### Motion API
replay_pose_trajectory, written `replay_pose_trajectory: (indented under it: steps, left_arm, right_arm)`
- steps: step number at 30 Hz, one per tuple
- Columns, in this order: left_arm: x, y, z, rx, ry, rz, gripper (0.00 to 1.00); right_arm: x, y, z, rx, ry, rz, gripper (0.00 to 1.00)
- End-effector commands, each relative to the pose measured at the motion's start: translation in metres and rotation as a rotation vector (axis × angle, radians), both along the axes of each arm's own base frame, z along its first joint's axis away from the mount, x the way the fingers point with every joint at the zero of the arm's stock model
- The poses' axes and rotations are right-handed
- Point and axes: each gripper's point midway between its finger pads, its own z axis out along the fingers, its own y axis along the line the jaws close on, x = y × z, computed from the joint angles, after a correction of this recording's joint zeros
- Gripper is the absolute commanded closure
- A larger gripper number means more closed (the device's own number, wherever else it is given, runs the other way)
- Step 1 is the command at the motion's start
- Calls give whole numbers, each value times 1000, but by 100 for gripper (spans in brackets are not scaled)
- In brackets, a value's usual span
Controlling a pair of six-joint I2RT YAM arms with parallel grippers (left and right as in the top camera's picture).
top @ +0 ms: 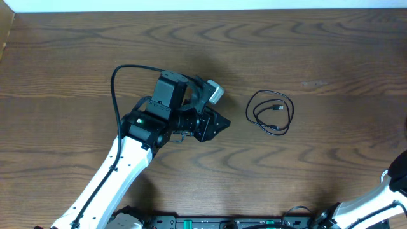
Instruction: Untangle cables
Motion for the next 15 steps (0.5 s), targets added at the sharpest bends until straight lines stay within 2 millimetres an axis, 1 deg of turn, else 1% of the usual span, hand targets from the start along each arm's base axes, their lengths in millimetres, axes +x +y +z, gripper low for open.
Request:
replay_pose_trajectory:
  steps: [1, 3, 5, 7, 8, 9, 10, 11, 15]
  left_arm:
    - [5, 5, -3, 23, 9, 55, 57]
    - [10, 9, -4, 48, -2, 88, 56]
    - [15, 16, -5, 77, -15, 140, 56]
    - [19, 23, -3, 98, -27, 187, 56]
    - [20, 28, -2, 110, -30, 215, 56]
    - [21, 33, -2, 129, -33, 248, 55]
    - [22, 41, -2, 154, -31, 297, 55]
    - [23, 47, -2, 171, -32, 332, 55]
    - [21, 68, 3, 215, -42, 443, 55]
  right_arm:
    - [-10, 11, 21, -19, -30, -16, 1]
    - [3, 26, 20, 43, -52, 118, 1]
    - [25, 45, 20, 120, -120, 285, 1]
    - [61, 84, 28, 194, -222, 642, 1]
    - [73, 105, 34, 219, -272, 795, 1]
    - [83, 124, 41, 241, -322, 911, 1]
    - [89, 138, 45, 254, -352, 987, 1]
    - [92, 148, 48, 261, -363, 1035, 1]
    - [101, 187, 43, 285, -330, 1181, 1]
